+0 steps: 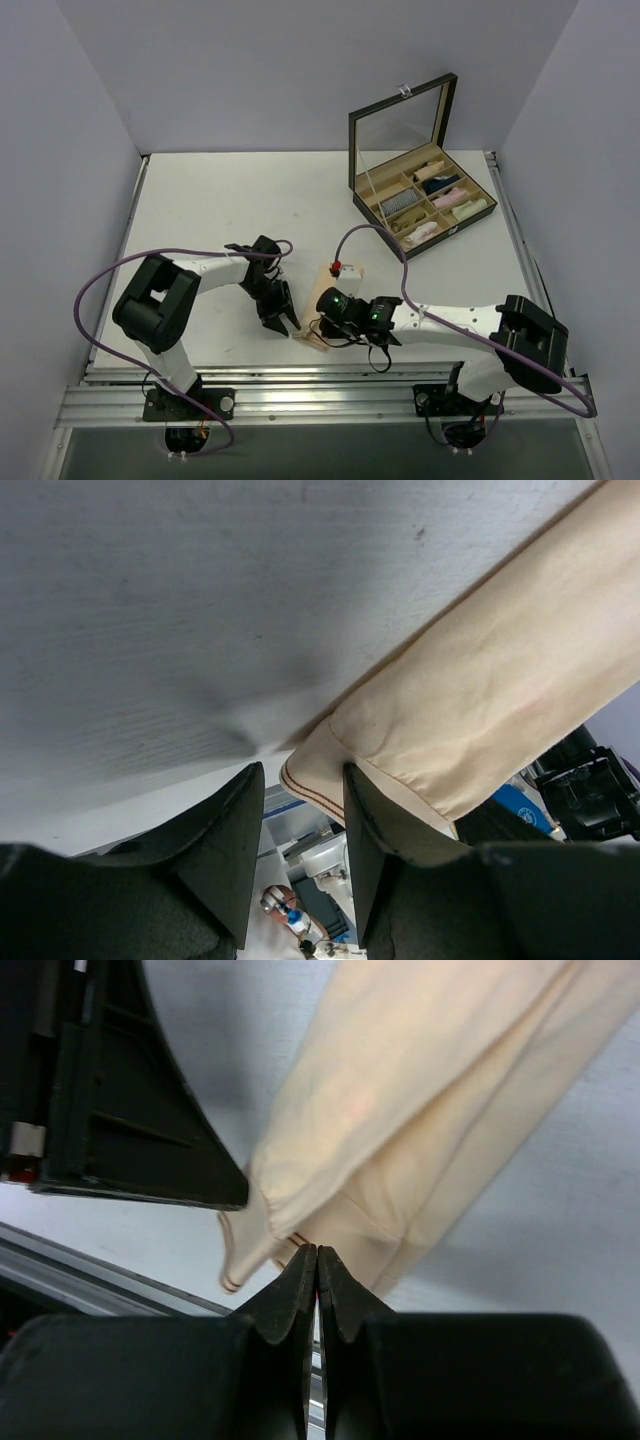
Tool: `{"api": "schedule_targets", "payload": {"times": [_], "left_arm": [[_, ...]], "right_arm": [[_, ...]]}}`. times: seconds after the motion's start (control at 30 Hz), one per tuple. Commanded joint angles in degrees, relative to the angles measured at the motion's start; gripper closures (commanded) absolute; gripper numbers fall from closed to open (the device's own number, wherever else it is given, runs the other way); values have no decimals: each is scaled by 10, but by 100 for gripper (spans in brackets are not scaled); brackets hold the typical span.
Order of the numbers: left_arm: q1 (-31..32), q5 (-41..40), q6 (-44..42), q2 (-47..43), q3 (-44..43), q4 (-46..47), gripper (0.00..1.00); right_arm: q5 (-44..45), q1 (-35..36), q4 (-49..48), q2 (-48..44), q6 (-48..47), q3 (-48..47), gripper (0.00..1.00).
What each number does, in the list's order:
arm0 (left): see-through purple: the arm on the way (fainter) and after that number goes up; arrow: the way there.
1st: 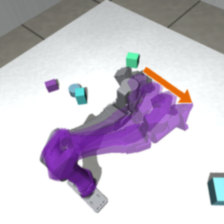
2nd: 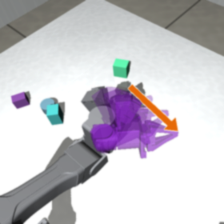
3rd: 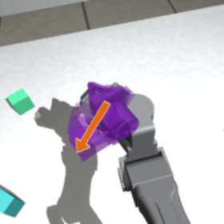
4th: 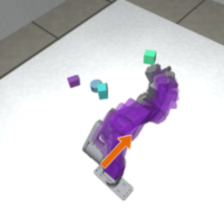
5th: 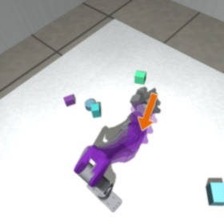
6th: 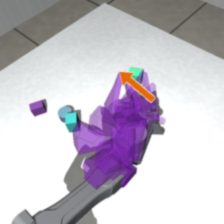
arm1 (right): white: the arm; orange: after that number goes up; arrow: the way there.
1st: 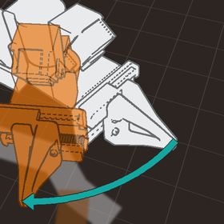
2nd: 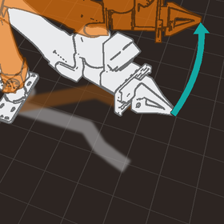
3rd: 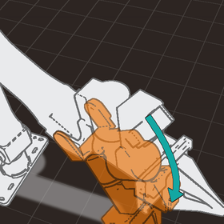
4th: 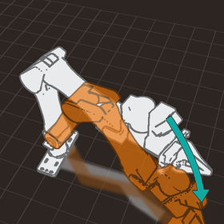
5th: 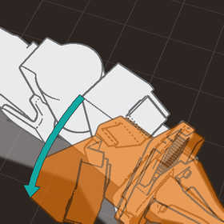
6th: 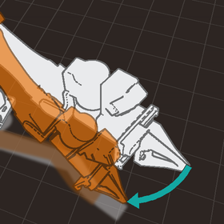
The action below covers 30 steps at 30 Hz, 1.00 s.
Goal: Roll the underwear
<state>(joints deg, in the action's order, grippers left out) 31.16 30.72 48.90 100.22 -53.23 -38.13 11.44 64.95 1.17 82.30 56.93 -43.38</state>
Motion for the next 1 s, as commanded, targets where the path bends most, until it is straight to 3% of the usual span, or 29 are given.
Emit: {"api": "schedule_targets", "payload": {"times": [0.0,0.43,0.97], "left_arm": [[0,-29,-1,-21,-13,-18,53],[5,-15,11,-56,-42,-13,54],[29,-7,39,-99,-12,-17,55]], "right_arm": [[38,-2,35,-30,22,23,100],[46,1,37,-34,32,36,99],[-23,1,-169,-12,24,86,100]]}}
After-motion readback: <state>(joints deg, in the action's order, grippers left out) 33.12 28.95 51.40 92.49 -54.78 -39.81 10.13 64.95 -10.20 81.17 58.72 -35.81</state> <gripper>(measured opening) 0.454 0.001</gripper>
